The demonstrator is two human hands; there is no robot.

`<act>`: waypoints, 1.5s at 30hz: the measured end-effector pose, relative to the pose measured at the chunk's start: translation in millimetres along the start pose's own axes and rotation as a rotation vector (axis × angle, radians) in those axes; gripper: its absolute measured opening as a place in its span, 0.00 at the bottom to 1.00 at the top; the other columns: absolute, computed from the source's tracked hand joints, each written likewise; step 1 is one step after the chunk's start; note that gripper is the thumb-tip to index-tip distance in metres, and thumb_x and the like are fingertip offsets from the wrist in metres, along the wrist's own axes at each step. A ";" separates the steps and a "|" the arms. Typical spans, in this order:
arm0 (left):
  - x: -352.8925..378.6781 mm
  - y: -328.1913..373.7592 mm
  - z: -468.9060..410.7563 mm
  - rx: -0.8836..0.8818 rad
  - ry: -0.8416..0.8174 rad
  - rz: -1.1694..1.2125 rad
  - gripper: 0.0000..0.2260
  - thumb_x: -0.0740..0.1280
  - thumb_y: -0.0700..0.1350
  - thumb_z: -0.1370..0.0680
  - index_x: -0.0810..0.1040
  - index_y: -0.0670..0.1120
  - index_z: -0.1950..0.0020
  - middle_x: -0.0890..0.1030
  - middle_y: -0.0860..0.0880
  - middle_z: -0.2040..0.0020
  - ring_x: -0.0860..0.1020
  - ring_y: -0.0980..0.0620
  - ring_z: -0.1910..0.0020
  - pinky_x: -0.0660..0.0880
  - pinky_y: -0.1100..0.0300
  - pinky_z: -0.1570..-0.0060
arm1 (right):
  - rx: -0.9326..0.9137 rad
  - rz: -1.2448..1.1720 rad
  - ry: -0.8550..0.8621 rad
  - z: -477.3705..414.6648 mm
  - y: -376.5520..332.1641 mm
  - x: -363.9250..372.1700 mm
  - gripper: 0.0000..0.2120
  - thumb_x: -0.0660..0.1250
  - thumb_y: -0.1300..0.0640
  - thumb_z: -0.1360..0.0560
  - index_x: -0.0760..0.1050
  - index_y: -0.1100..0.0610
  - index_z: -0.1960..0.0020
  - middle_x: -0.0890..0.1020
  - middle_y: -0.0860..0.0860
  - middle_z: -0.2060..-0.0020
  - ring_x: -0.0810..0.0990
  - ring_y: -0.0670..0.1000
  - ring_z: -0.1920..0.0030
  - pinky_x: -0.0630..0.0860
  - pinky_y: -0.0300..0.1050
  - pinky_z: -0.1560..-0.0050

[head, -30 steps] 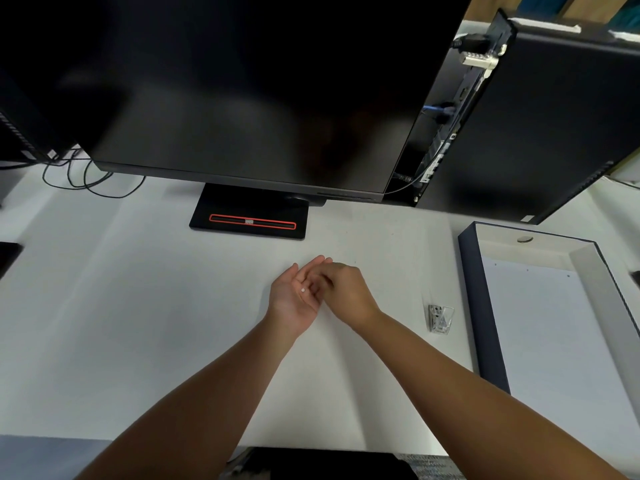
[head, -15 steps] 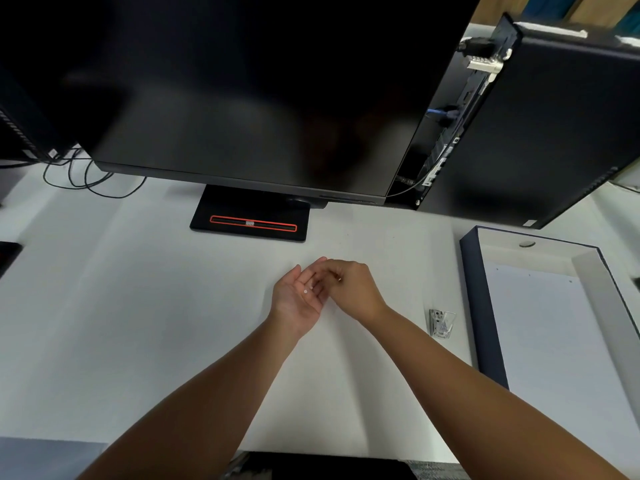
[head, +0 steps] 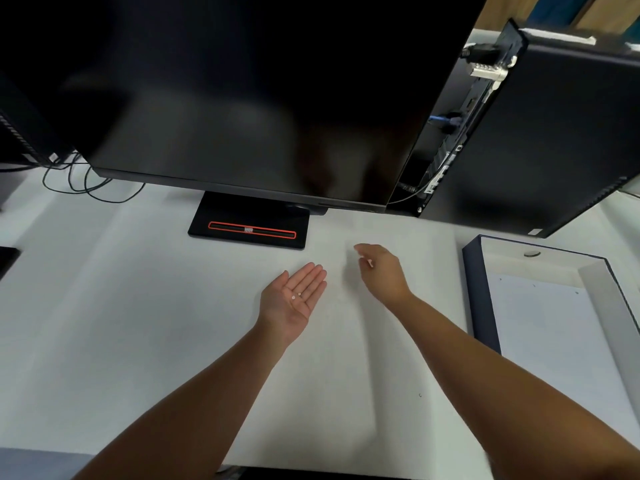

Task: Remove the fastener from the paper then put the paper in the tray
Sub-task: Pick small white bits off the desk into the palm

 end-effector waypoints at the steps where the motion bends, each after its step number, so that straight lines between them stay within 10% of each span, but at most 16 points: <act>1: -1.1 1.1 -0.3 0.004 0.000 -0.004 0.20 0.51 0.47 0.17 0.77 0.35 0.42 0.82 0.38 0.45 0.79 0.43 0.43 0.75 0.52 0.43 | 0.007 0.068 -0.031 -7.0 5.0 1.5 0.17 0.57 0.67 0.23 0.72 0.62 0.35 0.75 0.58 0.36 0.73 0.55 0.36 0.66 0.41 0.34; 11: -8.4 5.8 -3.9 0.011 -0.007 0.009 0.21 0.50 0.48 0.17 0.77 0.36 0.42 0.83 0.39 0.45 0.79 0.44 0.42 0.74 0.52 0.42 | -0.131 0.346 -0.239 -39.6 -0.1 38.0 0.26 0.54 0.72 0.26 0.65 0.59 0.29 0.68 0.56 0.31 0.63 0.55 0.30 0.61 0.42 0.30; 19: -0.6 10.4 -8.8 0.019 -0.026 0.019 0.21 0.50 0.47 0.17 0.77 0.36 0.42 0.83 0.39 0.46 0.79 0.44 0.43 0.74 0.52 0.44 | -0.296 0.391 -0.163 3.3 0.2 37.9 0.13 0.57 0.50 0.22 0.72 0.53 0.61 0.75 0.47 0.59 0.74 0.51 0.55 0.70 0.46 0.54; 24: 6.7 13.6 -13.3 0.021 -0.051 0.042 0.21 0.50 0.48 0.17 0.76 0.36 0.42 0.82 0.39 0.45 0.78 0.44 0.42 0.73 0.52 0.42 | -0.228 0.185 -0.096 -7.4 13.0 21.1 0.15 0.60 0.70 0.26 0.81 0.59 0.45 0.82 0.57 0.50 0.78 0.56 0.46 0.68 0.36 0.46; 29: 9.1 13.4 -15.6 0.026 -0.047 0.045 0.21 0.50 0.47 0.17 0.76 0.35 0.42 0.82 0.39 0.46 0.79 0.43 0.43 0.73 0.51 0.41 | -0.045 0.095 0.058 -30.3 45.3 -22.1 0.11 0.66 0.64 0.27 0.79 0.60 0.45 0.79 0.59 0.51 0.75 0.57 0.48 0.66 0.39 0.50; 33: 4.4 14.7 -17.2 0.035 -0.026 0.059 0.21 0.50 0.47 0.17 0.76 0.35 0.42 0.82 0.39 0.45 0.78 0.44 0.43 0.73 0.51 0.40 | 0.017 0.187 0.126 -42.1 73.5 -44.5 0.17 0.58 0.64 0.22 0.69 0.62 0.34 0.73 0.60 0.36 0.68 0.60 0.34 0.62 0.44 0.34; 45: 4.1 18.2 -17.5 0.043 -0.028 0.101 0.21 0.50 0.47 0.17 0.77 0.35 0.43 0.84 0.38 0.48 0.78 0.43 0.43 0.71 0.51 0.37 | -0.109 0.337 -0.279 -25.5 60.6 5.8 0.29 0.45 0.44 0.19 0.46 0.58 0.24 0.49 0.54 0.23 0.43 0.51 0.24 0.38 0.49 0.25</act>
Point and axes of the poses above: each hand's wrist, its own z-axis away from the middle knuckle, its own x-axis out of the palm, y = z × x, the point moved 9 cm from there along -z, towards the middle knuckle
